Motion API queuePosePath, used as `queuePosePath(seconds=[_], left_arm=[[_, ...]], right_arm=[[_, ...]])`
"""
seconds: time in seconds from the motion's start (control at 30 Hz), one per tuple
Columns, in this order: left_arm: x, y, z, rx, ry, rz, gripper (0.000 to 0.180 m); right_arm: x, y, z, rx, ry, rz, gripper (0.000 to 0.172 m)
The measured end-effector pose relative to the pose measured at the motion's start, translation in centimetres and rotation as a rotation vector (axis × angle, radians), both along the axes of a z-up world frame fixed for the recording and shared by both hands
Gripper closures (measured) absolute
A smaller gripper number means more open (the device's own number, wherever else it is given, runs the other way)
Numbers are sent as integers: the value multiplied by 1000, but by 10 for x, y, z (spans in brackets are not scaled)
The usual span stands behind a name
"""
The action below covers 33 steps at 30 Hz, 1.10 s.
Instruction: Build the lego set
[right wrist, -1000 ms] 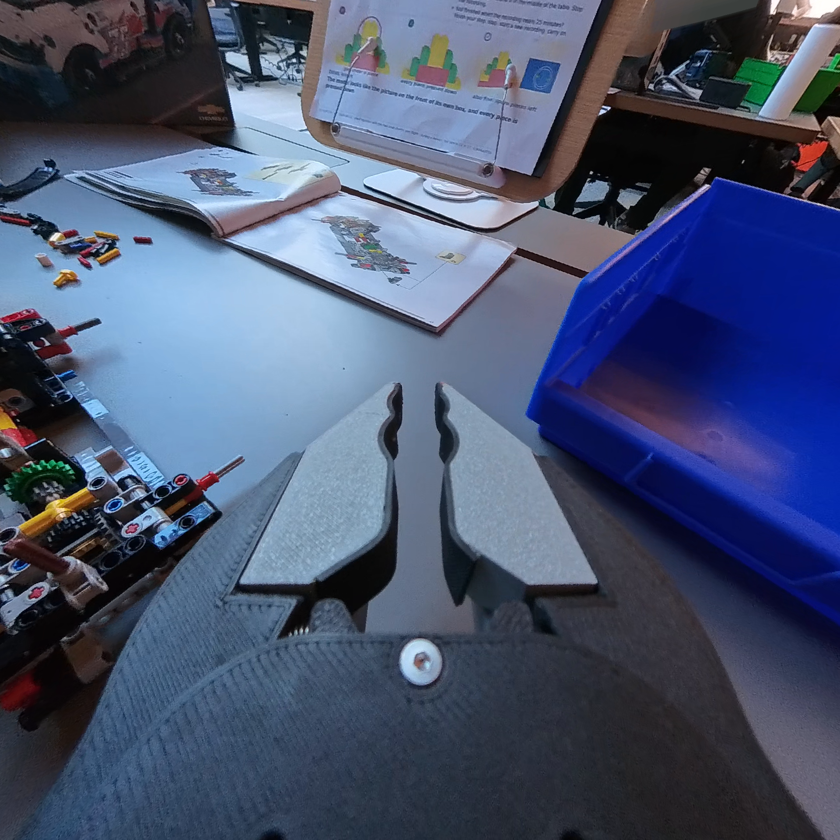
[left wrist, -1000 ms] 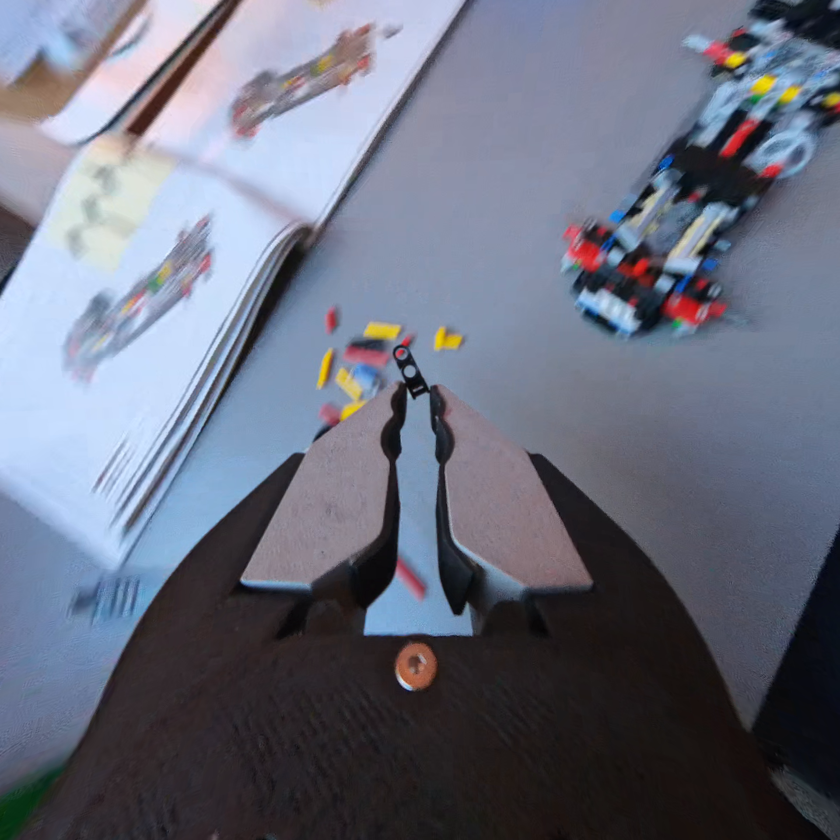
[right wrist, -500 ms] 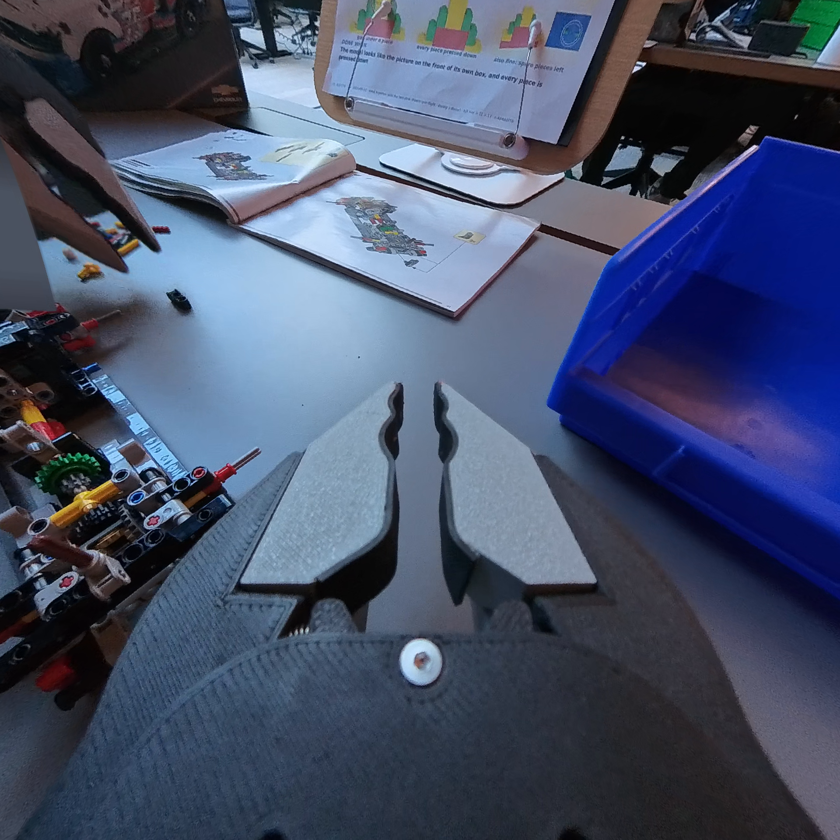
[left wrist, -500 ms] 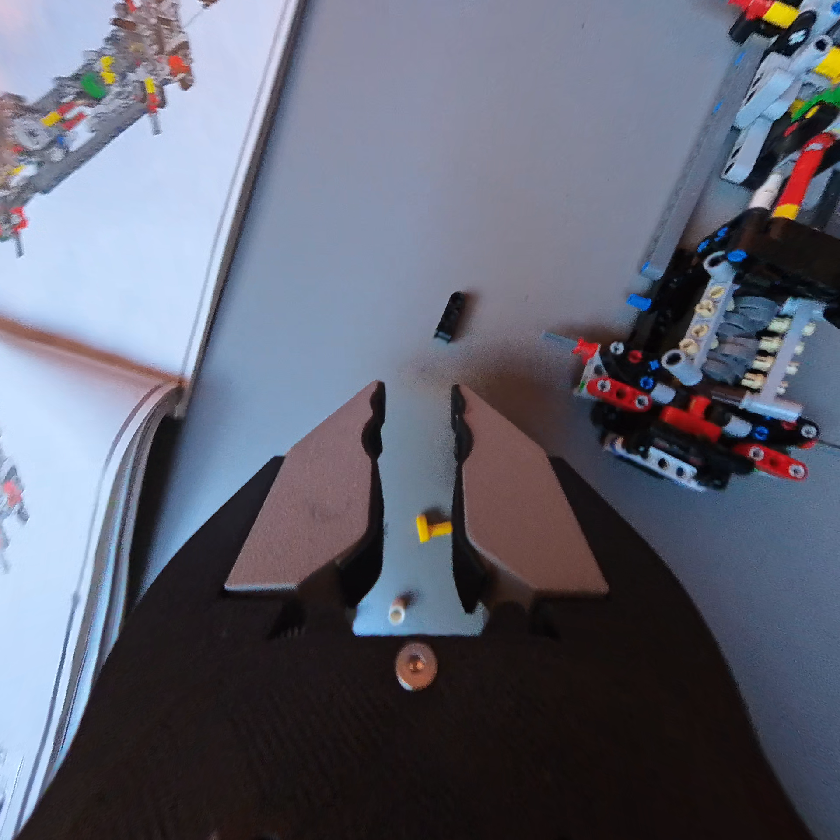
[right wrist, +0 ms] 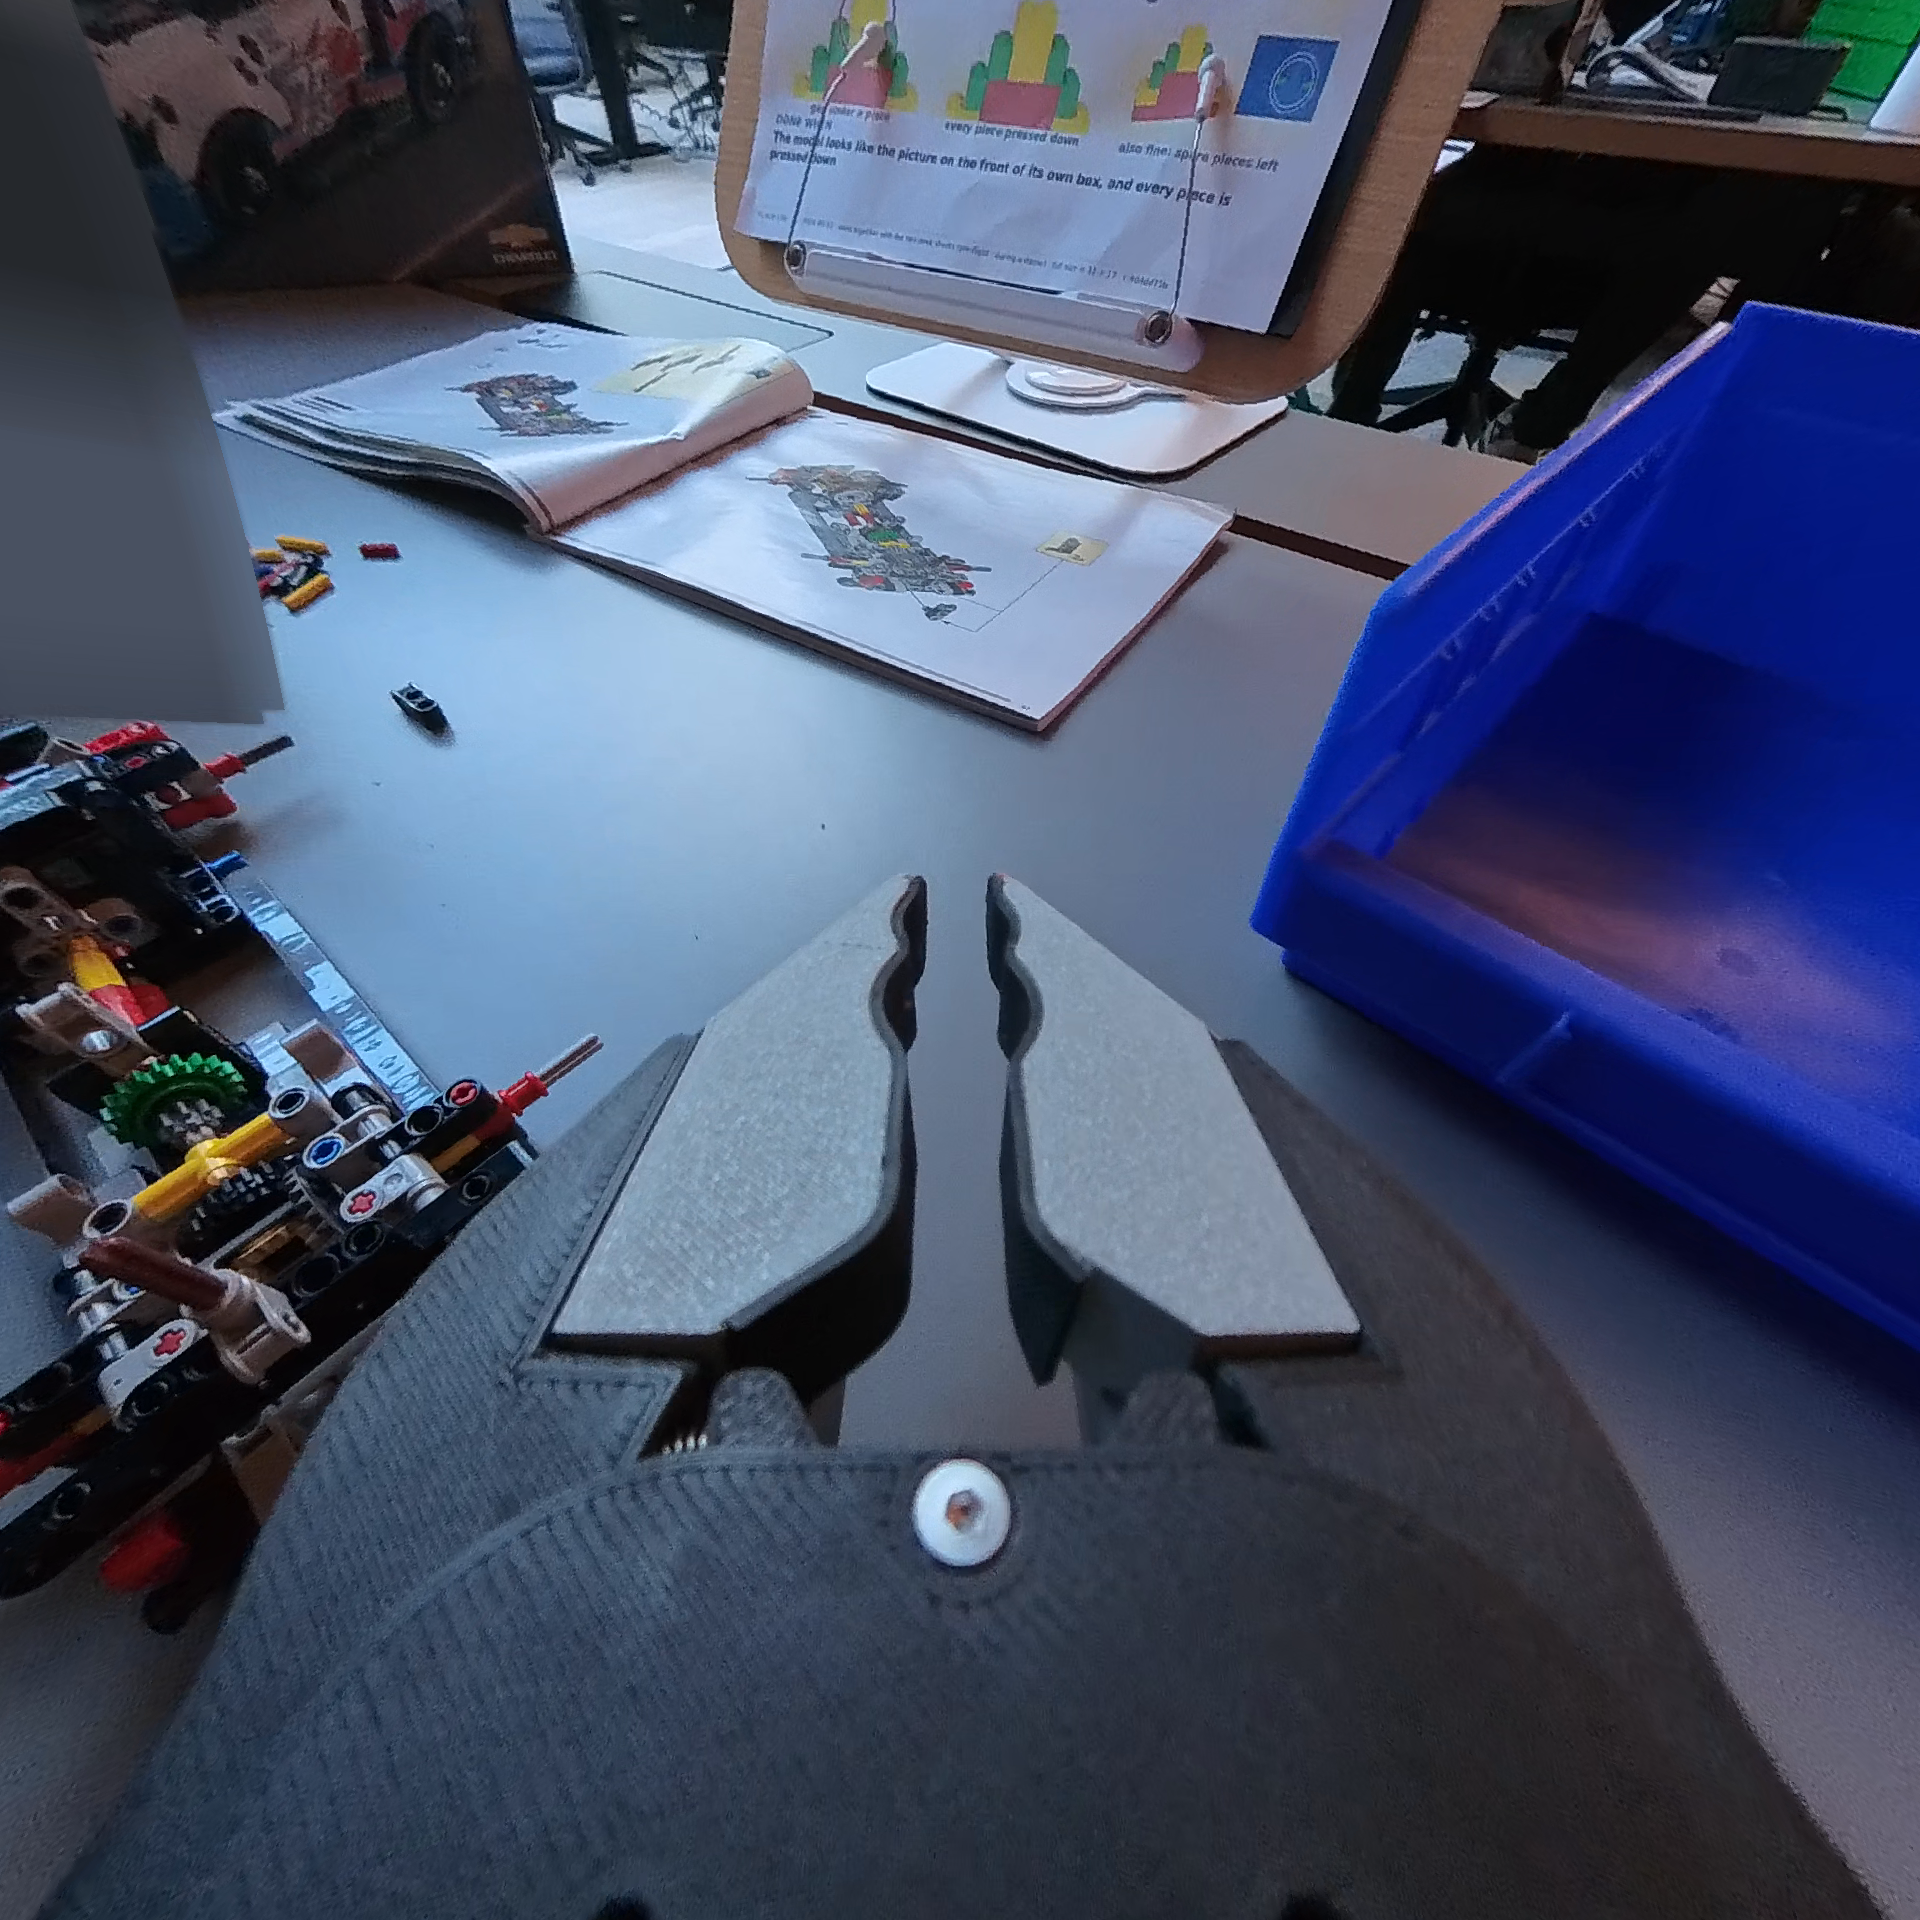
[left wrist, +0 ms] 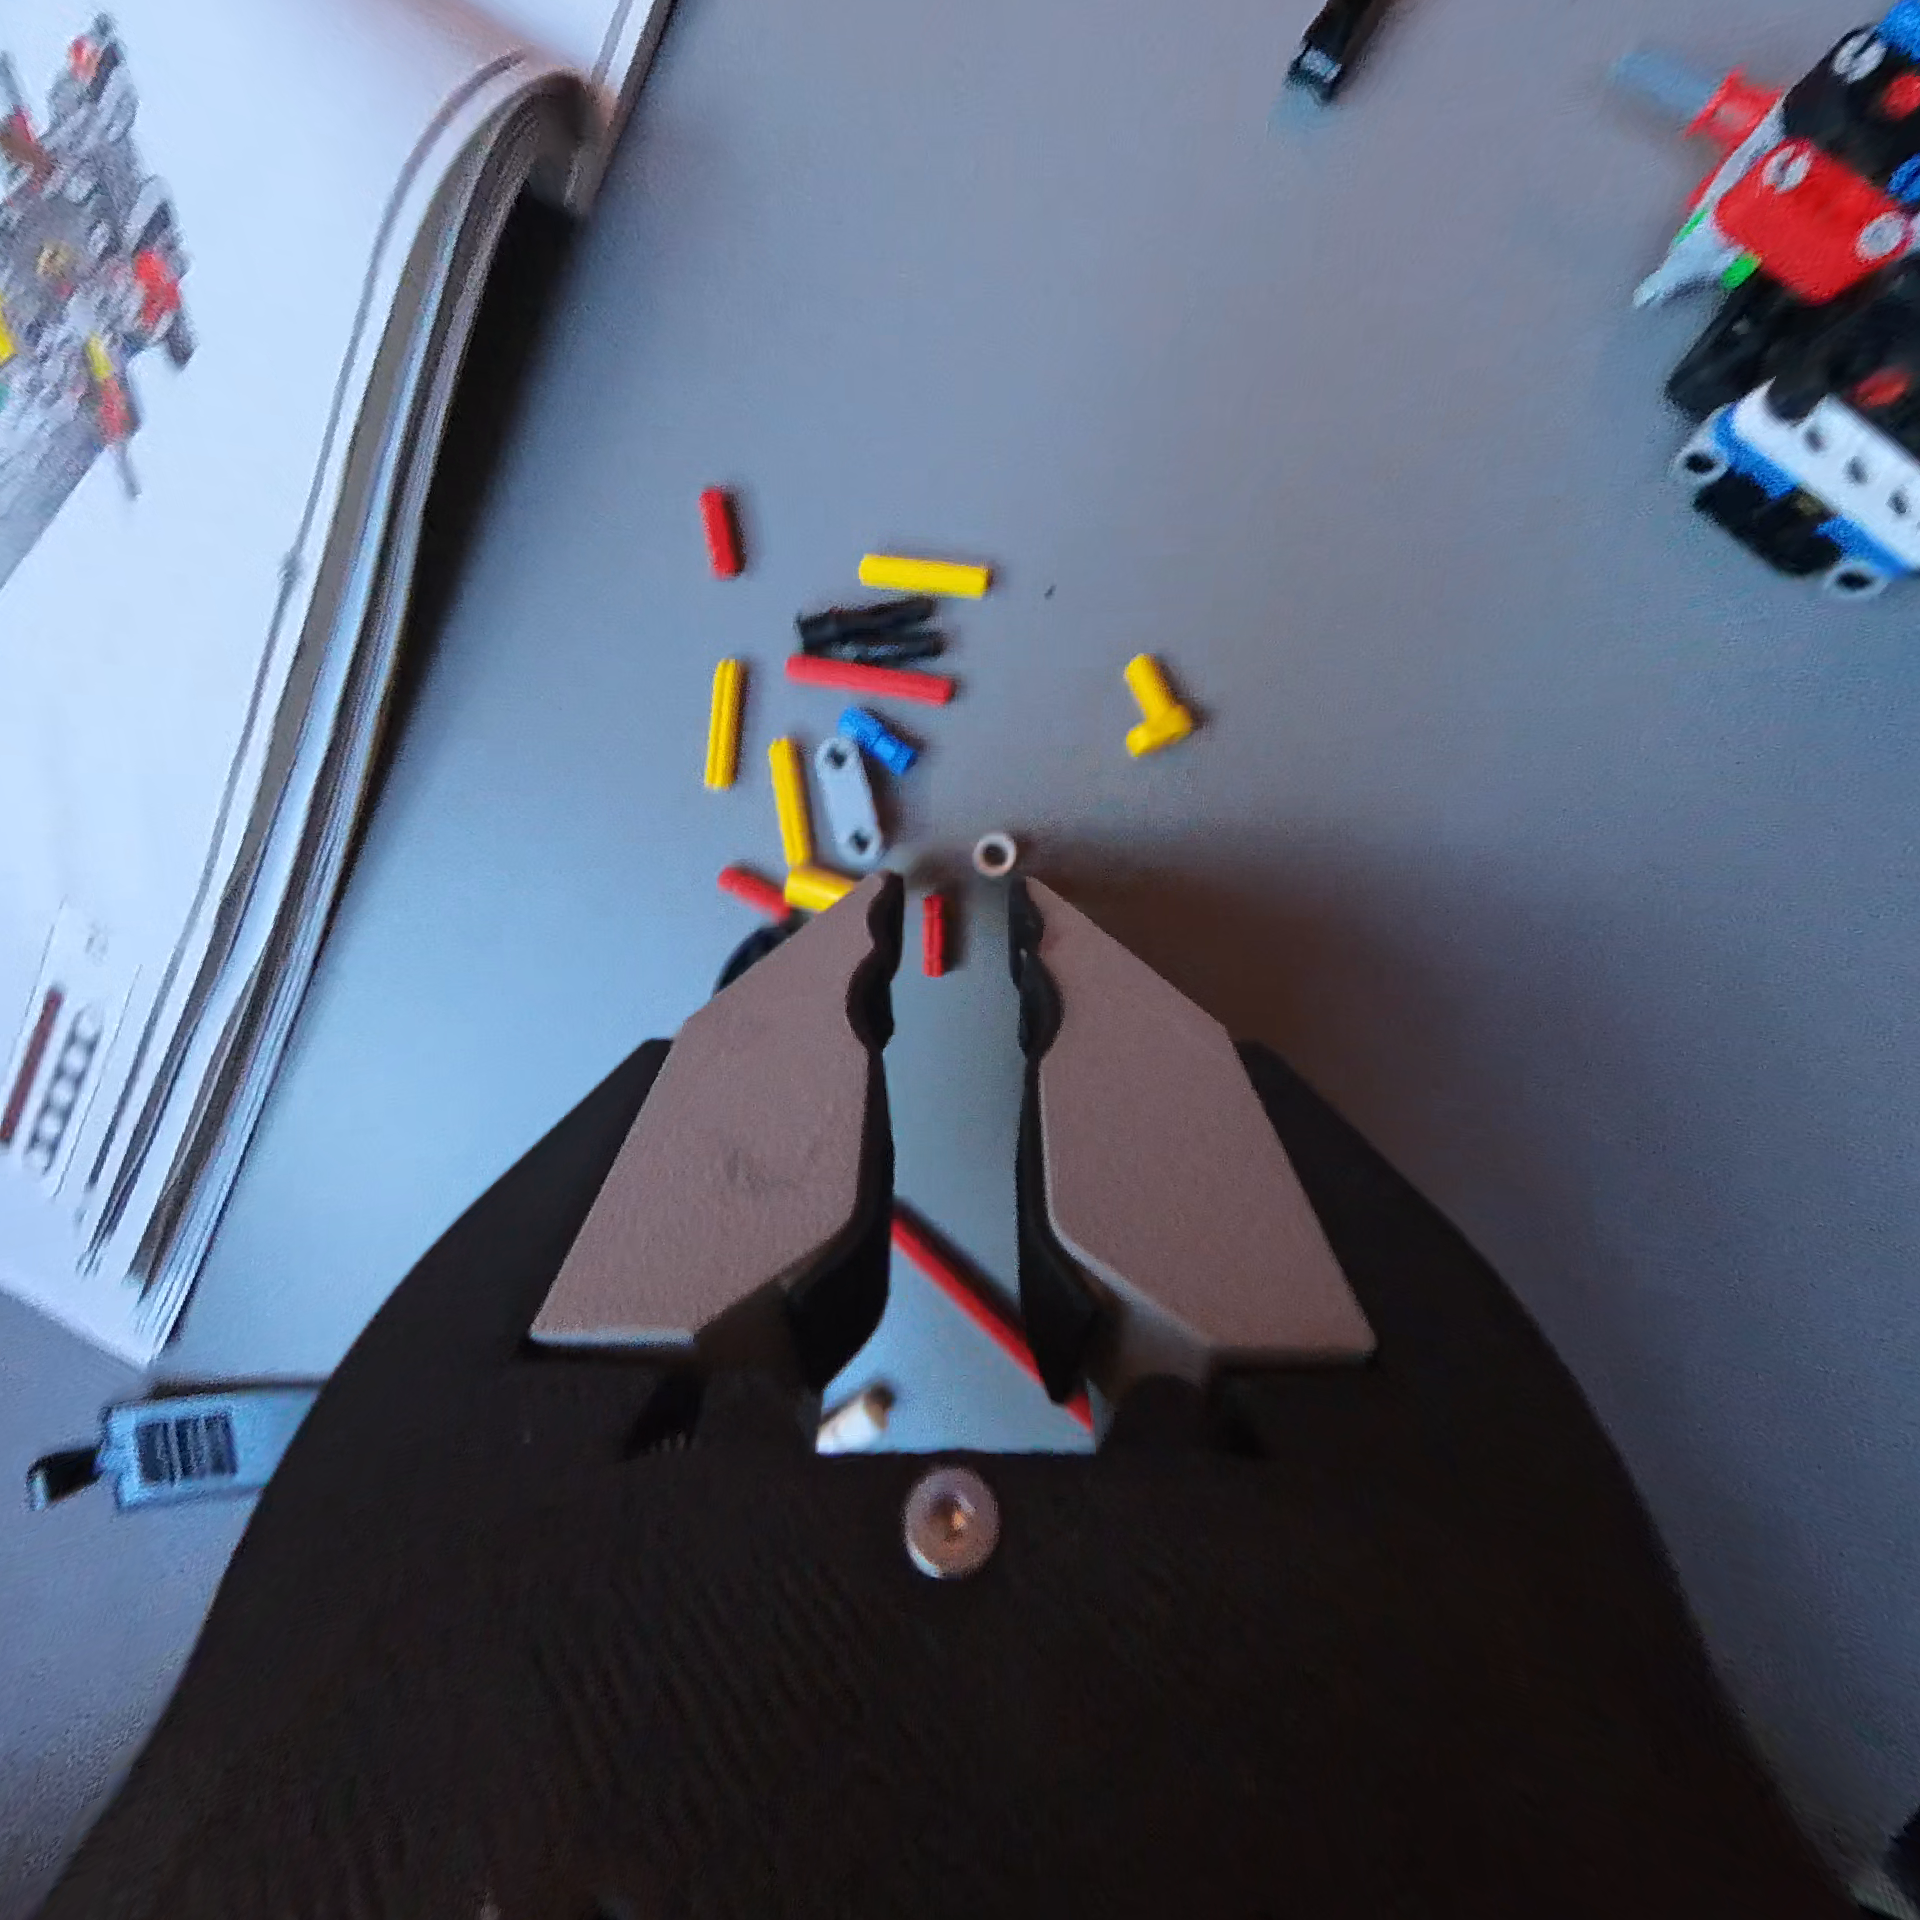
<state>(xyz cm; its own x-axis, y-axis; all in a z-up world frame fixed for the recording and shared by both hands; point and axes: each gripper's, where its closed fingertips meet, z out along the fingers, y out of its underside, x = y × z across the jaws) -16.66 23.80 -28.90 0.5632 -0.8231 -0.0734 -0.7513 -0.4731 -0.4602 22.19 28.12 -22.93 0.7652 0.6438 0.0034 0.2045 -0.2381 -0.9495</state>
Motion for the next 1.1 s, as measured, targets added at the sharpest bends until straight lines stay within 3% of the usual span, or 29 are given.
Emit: queuePosePath(seconds=[0.17,0.3,0.37,0.57,0.7,0.77,0.9,1.0,1.1], left_arm=[[-9,10,25,139,-111,37,159],[-1,38,50,370,-283,69,157],[-7,55,63,519,-298,119,157],[-9,53,90,711,-360,91,157],[-25,52,100,720,-448,147,158],[-45,58,110,726,-446,223,156],[-77,59,128,638,-594,380,157],[-73,56,111,526,-589,353,158],[-59,42,70,313,-424,272,158]], right_arm=[[-2,-2,11,60,48,31,161],[-2,3,14,102,35,24,156],[-2,7,15,123,17,9,154],[-1,23,16,164,-36,-40,149],[-4,27,16,173,-48,-40,149],[-6,28,17,173,-40,-30,148],[-8,27,19,163,0,-13,148],[-7,28,19,149,24,-13,148],[-6,29,19,147,25,-19,150]])
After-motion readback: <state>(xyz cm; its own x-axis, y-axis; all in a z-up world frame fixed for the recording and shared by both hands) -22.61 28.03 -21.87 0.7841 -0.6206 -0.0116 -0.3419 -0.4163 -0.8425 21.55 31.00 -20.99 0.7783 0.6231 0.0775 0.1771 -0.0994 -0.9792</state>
